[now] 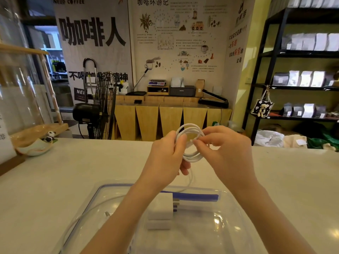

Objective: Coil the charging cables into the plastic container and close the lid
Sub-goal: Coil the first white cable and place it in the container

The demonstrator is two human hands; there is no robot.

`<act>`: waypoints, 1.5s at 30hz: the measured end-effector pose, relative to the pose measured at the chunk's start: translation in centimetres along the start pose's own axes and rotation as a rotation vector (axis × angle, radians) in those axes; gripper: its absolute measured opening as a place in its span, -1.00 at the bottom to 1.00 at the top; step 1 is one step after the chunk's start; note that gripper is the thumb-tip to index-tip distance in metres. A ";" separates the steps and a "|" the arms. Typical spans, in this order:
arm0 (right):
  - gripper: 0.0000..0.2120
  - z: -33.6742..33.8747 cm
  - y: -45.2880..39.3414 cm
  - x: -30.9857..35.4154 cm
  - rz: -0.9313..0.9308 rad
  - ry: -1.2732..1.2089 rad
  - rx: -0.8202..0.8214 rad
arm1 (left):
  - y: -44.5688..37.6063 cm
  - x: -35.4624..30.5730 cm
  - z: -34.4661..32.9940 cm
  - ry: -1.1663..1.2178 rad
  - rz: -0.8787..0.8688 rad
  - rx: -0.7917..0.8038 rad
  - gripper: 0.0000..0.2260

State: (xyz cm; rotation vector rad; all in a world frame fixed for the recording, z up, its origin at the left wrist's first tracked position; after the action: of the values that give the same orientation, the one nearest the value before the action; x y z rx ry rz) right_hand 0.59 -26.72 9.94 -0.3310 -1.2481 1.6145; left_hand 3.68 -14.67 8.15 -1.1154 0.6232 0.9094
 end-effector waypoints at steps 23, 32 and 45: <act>-0.61 -0.4 -0.1 -2.0 -0.534 -0.585 0.660 | -0.4 -0.2 3.2 0.135 0.170 0.369 -0.71; -0.52 1.7 0.8 -3.5 -0.510 -0.366 0.970 | 0.0 0.8 0.8 -0.065 0.228 0.498 -0.70; -0.80 -0.6 5.9 -5.3 -0.825 -0.009 0.899 | 1.6 5.8 -5.1 -0.534 0.394 0.579 -0.69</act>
State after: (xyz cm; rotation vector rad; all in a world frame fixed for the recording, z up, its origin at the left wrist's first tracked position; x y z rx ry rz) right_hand 0.12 -30.48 2.88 0.6752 -0.4334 1.2554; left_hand 5.35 -17.48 0.97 -0.2090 0.6087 1.2045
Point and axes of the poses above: each hand's wrist, its own y-axis away from the middle knuckle, its own z-axis out of the back of the hand, x = y × z, the point moved 4 cm from there along -y, towards the middle knuckle, and after that the axes turned 5 degrees about -x, right-handed, at the moved point
